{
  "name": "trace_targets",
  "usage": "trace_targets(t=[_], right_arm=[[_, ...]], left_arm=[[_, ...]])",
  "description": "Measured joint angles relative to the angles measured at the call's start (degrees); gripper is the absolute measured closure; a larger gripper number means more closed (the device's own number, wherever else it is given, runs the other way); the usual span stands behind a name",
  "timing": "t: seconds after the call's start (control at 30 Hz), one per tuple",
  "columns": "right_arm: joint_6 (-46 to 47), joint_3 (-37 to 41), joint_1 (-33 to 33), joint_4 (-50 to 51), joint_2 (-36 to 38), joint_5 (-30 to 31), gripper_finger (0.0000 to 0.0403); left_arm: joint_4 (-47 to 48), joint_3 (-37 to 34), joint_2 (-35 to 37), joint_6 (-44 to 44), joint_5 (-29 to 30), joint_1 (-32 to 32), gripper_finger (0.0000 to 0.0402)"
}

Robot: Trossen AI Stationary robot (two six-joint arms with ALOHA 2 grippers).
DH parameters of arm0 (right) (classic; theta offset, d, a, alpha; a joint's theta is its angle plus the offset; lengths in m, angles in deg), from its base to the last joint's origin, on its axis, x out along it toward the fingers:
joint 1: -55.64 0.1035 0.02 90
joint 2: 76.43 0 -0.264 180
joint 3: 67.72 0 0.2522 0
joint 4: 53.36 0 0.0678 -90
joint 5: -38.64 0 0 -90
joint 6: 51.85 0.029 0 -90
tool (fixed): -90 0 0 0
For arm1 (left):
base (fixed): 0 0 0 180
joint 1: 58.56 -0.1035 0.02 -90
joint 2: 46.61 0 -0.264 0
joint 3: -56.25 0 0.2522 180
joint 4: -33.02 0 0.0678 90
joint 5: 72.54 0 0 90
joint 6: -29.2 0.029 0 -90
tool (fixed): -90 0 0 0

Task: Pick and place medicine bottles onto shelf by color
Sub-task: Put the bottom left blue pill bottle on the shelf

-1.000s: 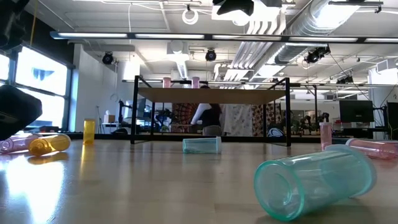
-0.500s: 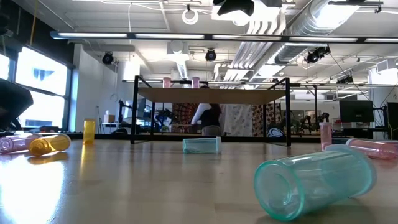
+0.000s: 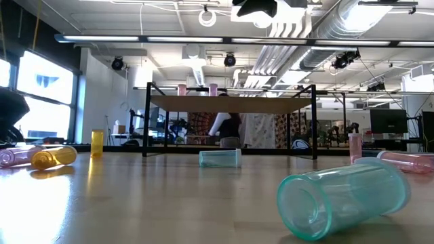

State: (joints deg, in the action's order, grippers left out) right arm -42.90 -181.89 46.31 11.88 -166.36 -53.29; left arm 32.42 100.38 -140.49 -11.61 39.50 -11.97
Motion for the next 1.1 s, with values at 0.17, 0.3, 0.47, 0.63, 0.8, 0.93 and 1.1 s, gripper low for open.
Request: trace_targets(t=[0.17, 0.3, 0.47, 0.63, 0.8, 0.93, 1.1], right_arm=[[-0.01, 0.0, 0.01, -0.02, 0.0, 0.0, 0.0237], [-0.02, 0.0, 0.02, -0.02, 0.0, 0.0, 0.0237], [-0.01, 0.0, 0.01, -0.02, 0.0, 0.0, 0.0237], [-0.01, 0.0, 0.01, -0.02, 0.0, 0.0, 0.0237], [-0.02, 0.0, 0.02, -0.02, 0.0, 0.0, 0.0237], [0.0, 0.0, 0.0, -0.02, 0.0, 0.0, 0.0237], [0.02, 0.0, 0.3, -0.02, 0.0, -0.19, 0.0237]], left_arm=[[0.45, 0.0, 0.0, -0.82, -2.47, 0.02, 0.0261], [0.74, 0.0, 0.0, -1.04, -2.76, 0.02, 0.0263], [1.07, 0.0, 0.02, -1.14, -3.59, -0.08, 0.0274], [1.12, 0.0, 0.02, -1.22, -4.1, -0.09, 0.0294], [0.61, 0.02, 0.04, -1.65, -4.91, -0.22, 0.0308], [-0.13, 0.02, 0.04, -1.67, -6.43, -1.19, 0.0308], [-4.07, 0.0, -0.02, -1.69, -8.53, -3.83, 0.0307]])
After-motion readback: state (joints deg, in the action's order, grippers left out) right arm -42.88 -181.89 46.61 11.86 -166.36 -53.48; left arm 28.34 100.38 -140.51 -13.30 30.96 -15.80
